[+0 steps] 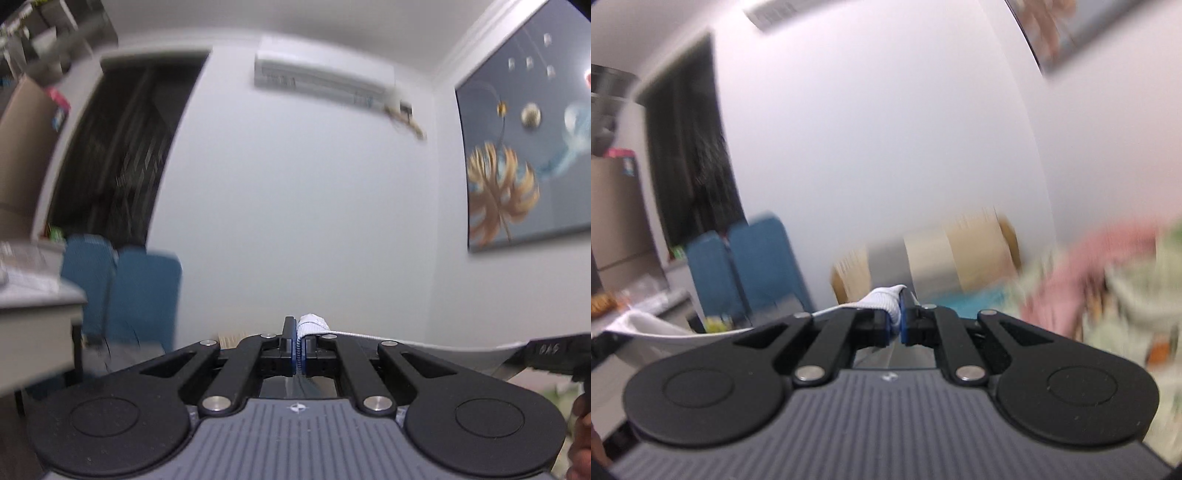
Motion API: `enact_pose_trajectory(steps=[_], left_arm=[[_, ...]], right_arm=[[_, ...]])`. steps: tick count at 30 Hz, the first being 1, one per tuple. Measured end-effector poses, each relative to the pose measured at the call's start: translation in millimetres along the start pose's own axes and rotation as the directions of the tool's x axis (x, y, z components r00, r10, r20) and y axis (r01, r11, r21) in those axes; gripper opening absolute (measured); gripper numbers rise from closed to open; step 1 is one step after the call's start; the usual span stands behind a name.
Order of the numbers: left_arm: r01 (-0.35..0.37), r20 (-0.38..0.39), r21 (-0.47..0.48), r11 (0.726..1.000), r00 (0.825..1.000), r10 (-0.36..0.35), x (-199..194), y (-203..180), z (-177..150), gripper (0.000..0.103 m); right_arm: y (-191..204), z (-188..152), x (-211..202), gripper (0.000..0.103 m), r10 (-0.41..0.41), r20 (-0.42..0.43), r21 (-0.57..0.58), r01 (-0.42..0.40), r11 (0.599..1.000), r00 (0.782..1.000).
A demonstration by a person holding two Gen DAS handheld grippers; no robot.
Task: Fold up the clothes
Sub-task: 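Raise the held T-shirt high with both grippers and shake it out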
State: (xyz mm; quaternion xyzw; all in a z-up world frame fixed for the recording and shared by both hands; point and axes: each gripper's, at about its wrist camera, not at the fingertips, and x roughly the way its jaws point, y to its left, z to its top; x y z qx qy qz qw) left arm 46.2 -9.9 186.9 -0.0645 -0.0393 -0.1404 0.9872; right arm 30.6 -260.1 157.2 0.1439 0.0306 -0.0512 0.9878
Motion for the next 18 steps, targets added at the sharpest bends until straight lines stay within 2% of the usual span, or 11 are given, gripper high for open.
enact_pose_trajectory(steps=[4, 10, 12, 18], left_arm=[[-0.015, 0.086, -0.009, 1.0, 0.996, 0.015, -16.6, -7.8, 81.5, 0.002], [-0.011, 0.178, -0.001, 1.0, 0.984, 0.011, -62.4, -29.6, 188.8, 0.003], [0.0, 0.195, 0.003, 1.0, 0.981, 0.0, -86.0, -34.0, 224.0, 0.003], [-0.001, 0.243, 0.084, 0.996, 0.97, -0.019, -142.2, -62.5, 283.5, 0.005]], right_arm=[[37.9, 77.0, -39.2, 0.008, 0.023, 0.135, -0.094, -0.01, 0.995, 0.991], [71.0, 165.7, -107.9, 0.009, 0.049, 0.283, -0.161, -0.002, 0.987, 0.958], [74.6, 187.2, -129.0, 0.009, 0.05, 0.316, -0.17, 0.005, 0.985, 0.947], [79.0, 228.1, -187.2, 0.009, 0.054, 0.378, -0.19, 0.02, 0.982, 0.924]])
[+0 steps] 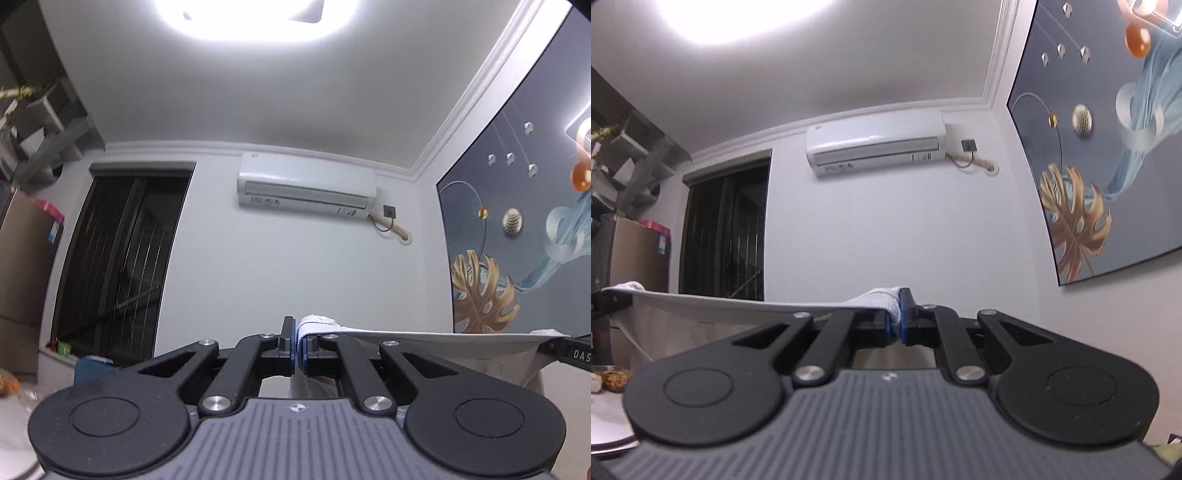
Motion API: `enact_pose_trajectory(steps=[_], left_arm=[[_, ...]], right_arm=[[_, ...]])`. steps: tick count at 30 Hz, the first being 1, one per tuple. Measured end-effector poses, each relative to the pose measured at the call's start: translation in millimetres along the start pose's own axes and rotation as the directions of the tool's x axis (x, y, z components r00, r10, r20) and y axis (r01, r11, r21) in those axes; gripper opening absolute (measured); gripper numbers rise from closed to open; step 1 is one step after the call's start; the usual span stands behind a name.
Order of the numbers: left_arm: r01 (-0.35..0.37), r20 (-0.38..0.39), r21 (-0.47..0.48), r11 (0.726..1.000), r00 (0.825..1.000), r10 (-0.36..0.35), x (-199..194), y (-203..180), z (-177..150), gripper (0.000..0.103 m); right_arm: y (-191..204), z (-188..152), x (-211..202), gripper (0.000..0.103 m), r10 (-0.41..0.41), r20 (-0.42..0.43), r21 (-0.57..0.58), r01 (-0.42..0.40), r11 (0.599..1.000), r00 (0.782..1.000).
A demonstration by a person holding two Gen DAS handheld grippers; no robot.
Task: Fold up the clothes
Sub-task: 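Raise the held T-shirt high with both grippers and shake it out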
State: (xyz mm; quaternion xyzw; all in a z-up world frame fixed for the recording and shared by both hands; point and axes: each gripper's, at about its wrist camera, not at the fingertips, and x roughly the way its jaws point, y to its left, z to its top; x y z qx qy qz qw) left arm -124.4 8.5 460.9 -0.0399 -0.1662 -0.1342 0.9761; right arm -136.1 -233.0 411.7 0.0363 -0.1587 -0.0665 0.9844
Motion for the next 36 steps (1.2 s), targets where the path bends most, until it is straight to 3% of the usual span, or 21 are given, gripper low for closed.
enact_pose_trajectory(steps=[5, 8, 12, 17, 22, 25, 31, 33, 36], left_arm=[[0.028, 0.009, -0.002, 1.0, 1.0, -0.028, -18.1, -15.0, 12.1, 0.007], [0.025, -0.028, -0.023, 0.999, 0.999, -0.026, -17.9, -16.8, -14.4, 0.008], [-0.006, -0.101, -0.055, 0.998, 0.995, 0.0, -1.1, -9.4, -76.4, 0.009], [-0.062, -0.19, -0.08, 0.995, 0.981, 0.045, 42.9, 9.2, -154.4, 0.009], [-0.099, -0.252, -0.006, 0.995, 0.963, 0.095, 123.2, 18.0, -207.6, 0.009], [-0.11, -0.255, 0.035, 0.993, 0.96, 0.116, 172.6, 20.3, -238.1, 0.009], [-0.128, -0.325, 0.051, 0.99, 0.936, 0.138, 278.9, 42.5, -347.6, 0.01], [-0.138, -0.379, 0.031, 0.99, 0.915, 0.14, 309.9, 53.1, -402.4, 0.009], [-0.163, -0.477, -0.008, 0.987, 0.868, 0.139, 348.6, 70.2, -497.6, 0.01]], right_arm=[[-7.1, 9.9, -18.8, 0.009, -0.011, -0.012, -0.027, 0.01, 1.0, 1.0], [-10.1, -6.1, -23.6, 0.009, -0.009, -0.043, -0.039, 0.007, 0.999, 0.999], [-16.0, -49.6, -12.1, 0.009, 0.001, -0.132, -0.033, -0.005, 0.999, 0.991], [-23.9, -119.4, 30.6, 0.009, 0.005, -0.262, -0.007, -0.007, 1.0, 0.965], [-36.9, -173.9, 107.7, 0.009, -0.015, -0.37, 0.049, 0.036, 0.998, 0.929], [-36.2, -205.9, 159.7, 0.009, -0.06, -0.391, 0.027, 0.076, 0.997, 0.918], [-39.8, -312.2, 251.9, 0.009, -0.118, -0.432, -0.024, 0.119, 0.993, 0.894], [-42.5, -358.7, 279.6, 0.009, -0.132, -0.457, -0.047, 0.125, 0.991, 0.879], [-50.4, -440.3, 313.3, 0.009, -0.132, -0.511, -0.05, 0.123, 0.991, 0.849]])
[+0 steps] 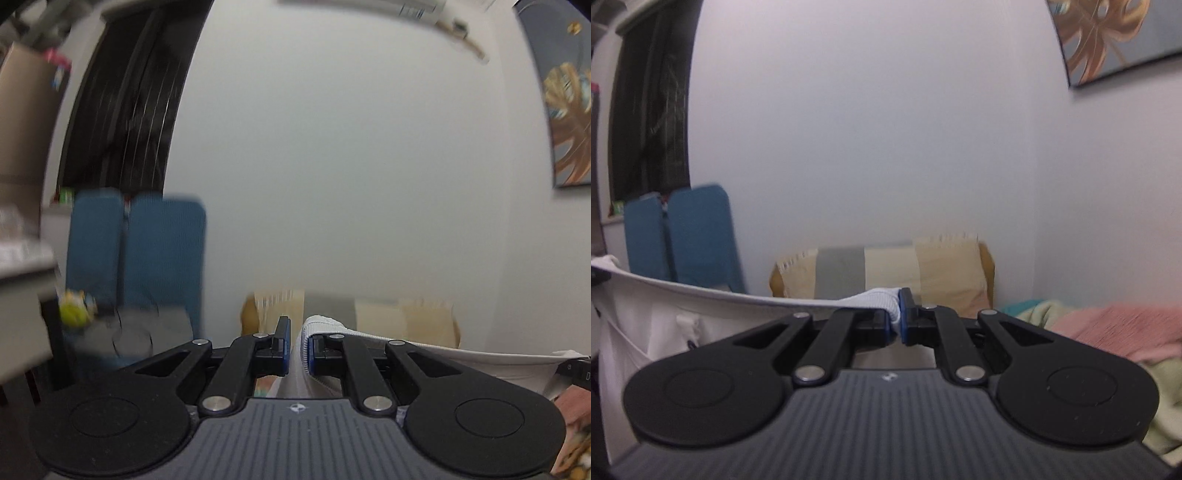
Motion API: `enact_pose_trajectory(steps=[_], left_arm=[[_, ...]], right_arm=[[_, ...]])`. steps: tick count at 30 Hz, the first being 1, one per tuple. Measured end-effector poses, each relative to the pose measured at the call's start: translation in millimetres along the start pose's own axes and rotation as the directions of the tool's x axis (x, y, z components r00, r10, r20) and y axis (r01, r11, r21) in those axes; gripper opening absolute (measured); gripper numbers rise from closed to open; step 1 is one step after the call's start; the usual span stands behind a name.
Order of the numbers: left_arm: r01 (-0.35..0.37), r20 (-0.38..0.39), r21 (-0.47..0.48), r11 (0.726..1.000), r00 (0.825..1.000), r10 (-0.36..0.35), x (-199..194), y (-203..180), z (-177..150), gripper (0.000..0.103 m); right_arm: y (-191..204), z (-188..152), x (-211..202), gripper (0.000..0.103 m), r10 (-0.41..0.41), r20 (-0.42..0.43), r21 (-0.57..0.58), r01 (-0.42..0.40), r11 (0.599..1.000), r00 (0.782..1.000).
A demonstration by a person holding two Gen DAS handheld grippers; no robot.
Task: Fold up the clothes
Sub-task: 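Raise the held T-shirt high with both grippers and shake it out, then lower the T-shirt flat onto the bed and open both grippers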
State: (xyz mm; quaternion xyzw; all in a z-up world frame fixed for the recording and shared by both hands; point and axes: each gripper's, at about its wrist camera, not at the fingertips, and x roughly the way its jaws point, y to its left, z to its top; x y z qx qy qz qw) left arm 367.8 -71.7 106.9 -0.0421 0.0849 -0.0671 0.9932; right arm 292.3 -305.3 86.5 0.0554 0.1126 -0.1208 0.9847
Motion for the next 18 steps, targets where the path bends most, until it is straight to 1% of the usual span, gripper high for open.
enact_pose_trajectory(steps=[3, 6, 9, 11, 13, 14, 16, 17, 18], left_arm=[[-0.01, -0.083, -0.01, 1.0, 0.997, 0.009, 69.9, 10.1, -70.8, 0.011], [-0.016, -0.177, -0.006, 1.0, 0.984, 0.015, 129.2, 19.0, -136.7, 0.012], [-0.022, -0.239, -0.015, 1.0, 0.971, 0.018, 171.4, 28.2, -194.1, 0.015], [-0.024, -0.272, -0.024, 0.999, 0.962, 0.016, 192.3, 38.3, -226.2, 0.016], [-0.031, -0.305, -0.028, 0.999, 0.952, 0.021, 211.0, 42.8, -246.6, 0.017], [-0.03, -0.321, -0.024, 0.999, 0.947, 0.021, 217.3, 43.6, -255.8, 0.017], [-0.017, -0.349, -0.007, 1.0, 0.937, 0.013, 230.2, 43.6, -267.9, 0.022], [-0.012, -0.362, -0.004, 1.0, 0.932, 0.01, 232.4, 43.2, -266.2, 0.024], [-0.008, -0.374, -0.002, 1.0, 0.927, 0.006, 234.3, 42.8, -263.9, 0.036]], right_arm=[[-1.8, -57.3, 67.3, 0.009, 0.011, -0.066, -0.001, -0.011, 1.0, 0.998], [-4.0, -114.5, 123.8, 0.009, 0.025, -0.151, 0.002, -0.025, 1.0, 0.988], [-8.6, -162.8, 172.0, 0.009, 0.032, -0.234, 0.01, -0.031, 0.999, 0.972], [-10.7, -186.3, 196.1, 0.009, 0.037, -0.272, 0.011, -0.036, 0.999, 0.962], [-11.5, -207.2, 217.3, 0.01, 0.044, -0.305, 0.013, -0.042, 0.999, 0.951], [-12.2, -212.5, 225.3, 0.01, 0.052, -0.316, 0.015, -0.05, 0.999, 0.947], [-12.8, -218.5, 235.9, 0.011, 0.079, -0.326, 0.032, -0.073, 0.997, 0.942], [-14.0, -219.8, 239.5, 0.014, 0.097, -0.333, 0.048, -0.086, 0.995, 0.938], [-16.4, -218.9, 241.8, 0.017, 0.115, -0.348, 0.069, -0.097, 0.993, 0.93]])
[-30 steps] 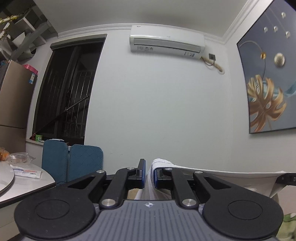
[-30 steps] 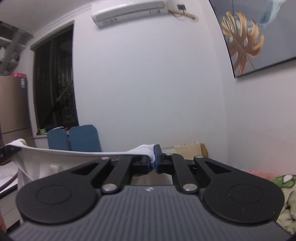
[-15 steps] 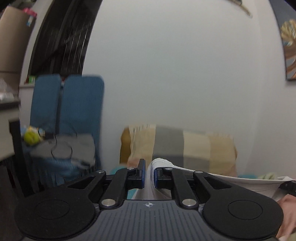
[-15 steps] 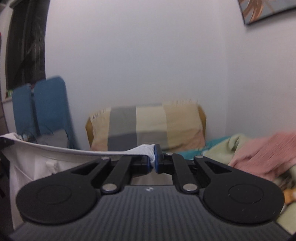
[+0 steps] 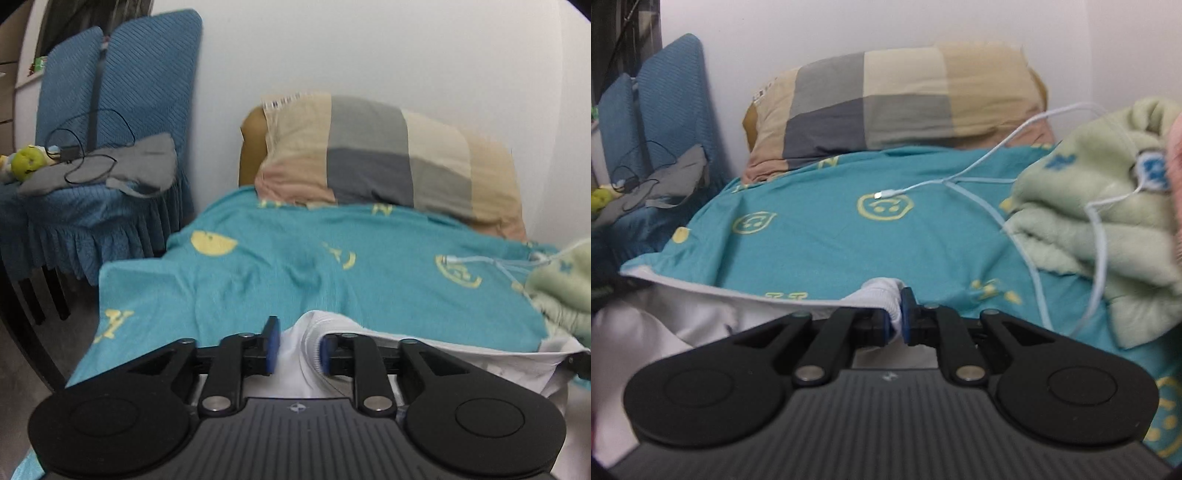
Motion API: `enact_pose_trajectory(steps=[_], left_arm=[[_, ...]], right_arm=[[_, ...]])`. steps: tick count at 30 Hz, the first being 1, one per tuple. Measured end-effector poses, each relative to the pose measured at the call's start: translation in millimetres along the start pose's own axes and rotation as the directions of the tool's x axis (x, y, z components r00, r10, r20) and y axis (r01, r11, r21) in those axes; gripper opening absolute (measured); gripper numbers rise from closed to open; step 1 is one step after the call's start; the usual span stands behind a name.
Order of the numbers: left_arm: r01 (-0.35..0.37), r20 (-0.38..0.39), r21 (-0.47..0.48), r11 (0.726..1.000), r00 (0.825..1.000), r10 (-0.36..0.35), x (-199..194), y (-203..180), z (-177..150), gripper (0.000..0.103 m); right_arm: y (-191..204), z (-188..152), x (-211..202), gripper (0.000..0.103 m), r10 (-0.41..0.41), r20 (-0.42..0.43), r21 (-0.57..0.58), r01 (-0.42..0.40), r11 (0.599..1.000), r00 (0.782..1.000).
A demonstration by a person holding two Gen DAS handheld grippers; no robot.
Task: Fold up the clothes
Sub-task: 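Lower the T-shirt flat onto the bed and open both grippers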
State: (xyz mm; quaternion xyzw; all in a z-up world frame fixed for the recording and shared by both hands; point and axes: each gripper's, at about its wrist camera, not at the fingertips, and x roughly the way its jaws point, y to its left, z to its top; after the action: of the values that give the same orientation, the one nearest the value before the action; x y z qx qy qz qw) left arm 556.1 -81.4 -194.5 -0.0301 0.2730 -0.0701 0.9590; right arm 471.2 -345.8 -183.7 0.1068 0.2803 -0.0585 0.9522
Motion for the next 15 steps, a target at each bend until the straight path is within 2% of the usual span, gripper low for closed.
enact_pose_trajectory(steps=[1, 2, 3, 4, 5, 6, 10, 15], left_arm=[[0.003, -0.014, 0.004, 1.0, 1.0, -0.003, 0.9, -0.5, 2.8, 0.047], [0.017, -0.019, 0.005, 1.0, 1.0, -0.016, 0.7, 0.2, 3.2, 0.052], [0.036, -0.024, 0.007, 0.999, 0.999, -0.035, -8.6, -1.1, 6.7, 0.063], [0.055, -0.029, 0.009, 0.998, 0.998, -0.055, -18.7, -2.6, 10.5, 0.077], [0.071, -0.041, 0.013, 0.997, 0.997, -0.071, -25.9, -2.4, 11.9, 0.083], [0.087, -0.053, 0.018, 0.996, 0.995, -0.086, -32.7, -2.0, 13.1, 0.088], [0.134, -0.074, 0.004, 0.991, 0.988, -0.133, -80.9, 6.8, 16.2, 0.09], [0.167, -0.051, -0.163, 0.972, 0.983, -0.178, -163.9, 42.9, 6.5, 0.091]], right_arm=[[-1.7, 0.8, 0.0, 0.031, 0.017, -0.014, 0.015, -0.017, 1.0, 1.0], [-2.6, 0.7, -0.7, 0.045, 0.035, -0.024, 0.03, -0.034, 0.999, 0.999], [-3.5, 0.6, -1.4, 0.054, 0.052, -0.033, 0.044, -0.051, 0.998, 0.998], [-3.4, 0.8, -5.9, 0.07, 0.068, -0.038, 0.053, -0.065, 0.996, 0.997], [-2.7, 1.4, -13.2, 0.079, 0.081, -0.039, 0.057, -0.078, 0.995, 0.996], [-2.0, 2.0, -20.4, 0.08, 0.094, -0.04, 0.061, -0.091, 0.994, 0.995], [0.9, 3.0, -53.8, 0.079, 0.143, -0.041, 0.081, -0.139, 0.987, 0.989], [6.5, -11.8, -139.0, 0.08, 0.164, -0.008, 0.131, -0.161, 0.978, 0.986]])
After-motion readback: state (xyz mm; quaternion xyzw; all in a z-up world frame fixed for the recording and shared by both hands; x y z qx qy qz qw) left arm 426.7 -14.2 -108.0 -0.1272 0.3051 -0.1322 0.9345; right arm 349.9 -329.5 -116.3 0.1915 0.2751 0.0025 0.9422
